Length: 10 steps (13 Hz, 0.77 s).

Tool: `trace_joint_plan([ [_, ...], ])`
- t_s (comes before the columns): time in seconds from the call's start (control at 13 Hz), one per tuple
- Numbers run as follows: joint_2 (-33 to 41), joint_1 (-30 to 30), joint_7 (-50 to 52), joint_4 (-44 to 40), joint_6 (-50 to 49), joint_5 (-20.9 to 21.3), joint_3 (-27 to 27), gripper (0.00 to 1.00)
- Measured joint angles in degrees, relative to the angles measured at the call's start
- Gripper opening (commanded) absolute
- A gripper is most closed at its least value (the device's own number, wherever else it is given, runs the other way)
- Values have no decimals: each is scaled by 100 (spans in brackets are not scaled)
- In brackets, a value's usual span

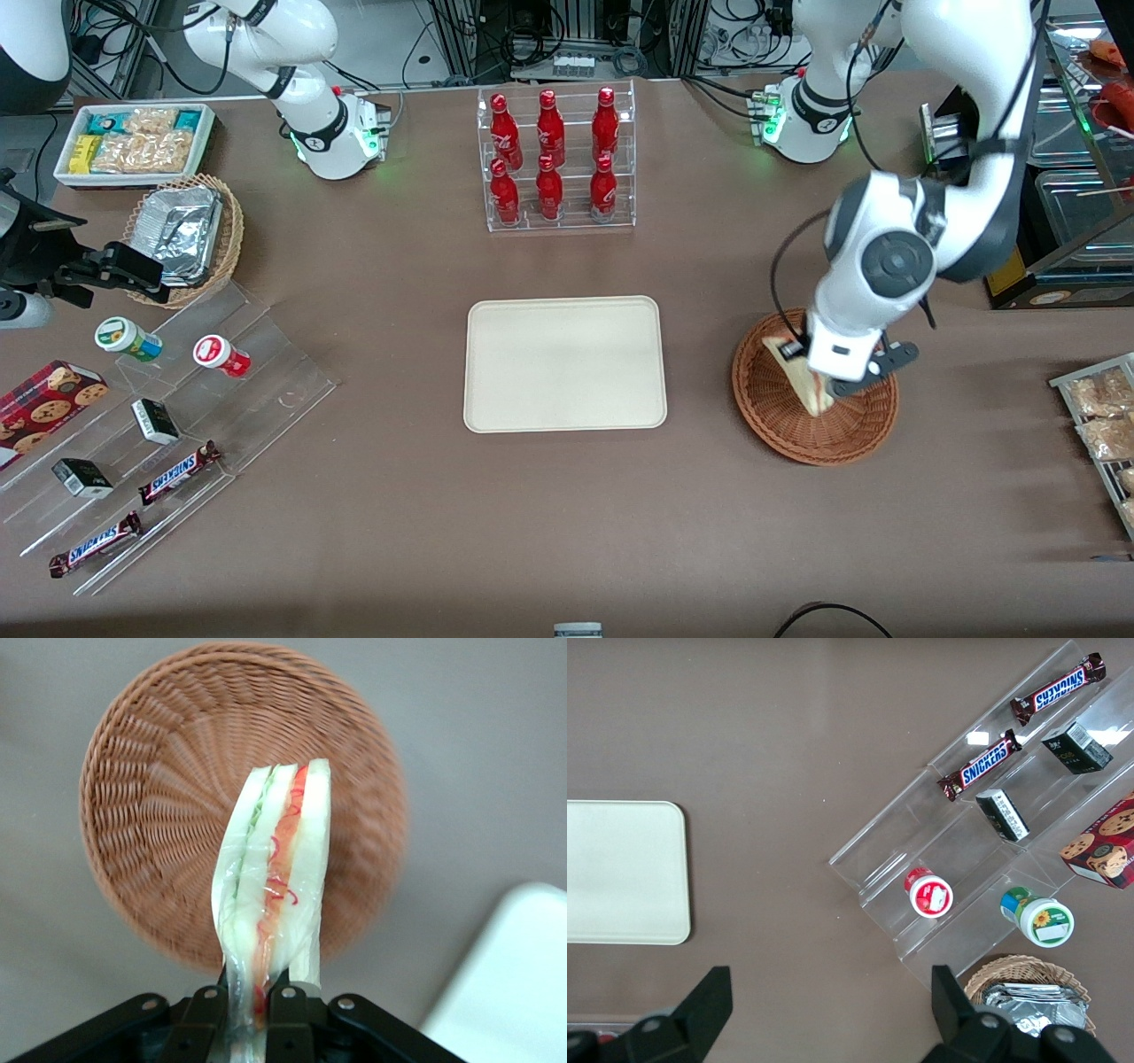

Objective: Place sandwich from basket to tray
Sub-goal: 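Lift the sandwich and carry it over the white tray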

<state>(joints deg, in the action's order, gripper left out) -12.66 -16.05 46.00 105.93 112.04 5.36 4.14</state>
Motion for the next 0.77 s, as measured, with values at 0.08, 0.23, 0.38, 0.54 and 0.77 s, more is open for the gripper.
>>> trace_joint_plan([
  [0.08, 42, -259, 19, -305, -266, -4, 41, 0],
  [0.23, -59, -857, 48, -679, -341, -10, 69, 0],
  [0.38, -490, -1447, 121, -1056, -329, -14, 77, 0],
  [0.54, -1235, -1949, 221, -1661, -241, -13, 77, 0],
  [0.77, -2354, -2332, 392, -2560, 250, -11, 69, 0],
])
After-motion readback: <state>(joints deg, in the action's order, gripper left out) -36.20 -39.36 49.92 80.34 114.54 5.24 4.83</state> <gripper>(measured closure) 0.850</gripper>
